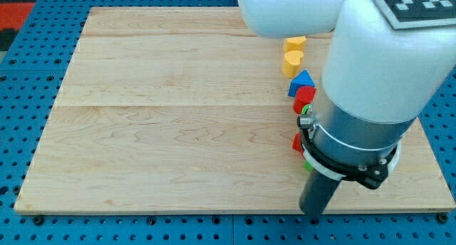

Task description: Point at the blue triangle

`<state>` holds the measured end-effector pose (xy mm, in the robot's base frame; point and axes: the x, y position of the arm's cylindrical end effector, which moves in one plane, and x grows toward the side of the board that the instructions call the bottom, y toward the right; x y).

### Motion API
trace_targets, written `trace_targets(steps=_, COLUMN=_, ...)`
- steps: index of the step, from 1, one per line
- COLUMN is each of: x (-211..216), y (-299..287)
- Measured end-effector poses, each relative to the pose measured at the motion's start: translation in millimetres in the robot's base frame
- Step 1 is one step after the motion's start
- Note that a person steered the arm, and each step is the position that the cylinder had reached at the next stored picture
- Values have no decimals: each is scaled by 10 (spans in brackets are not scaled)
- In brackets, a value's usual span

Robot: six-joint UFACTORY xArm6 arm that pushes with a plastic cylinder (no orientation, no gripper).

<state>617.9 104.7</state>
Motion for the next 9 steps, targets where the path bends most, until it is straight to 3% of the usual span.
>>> trace_targets(steps=5, x=4, y=258)
trace_targets(steps=6, x=7, y=462)
trace_targets(steps=7, x=5, y=1105)
trace_targets(steps=8, x=-285, y=1244)
trace_targets(steps=9, x=-854, y=1361)
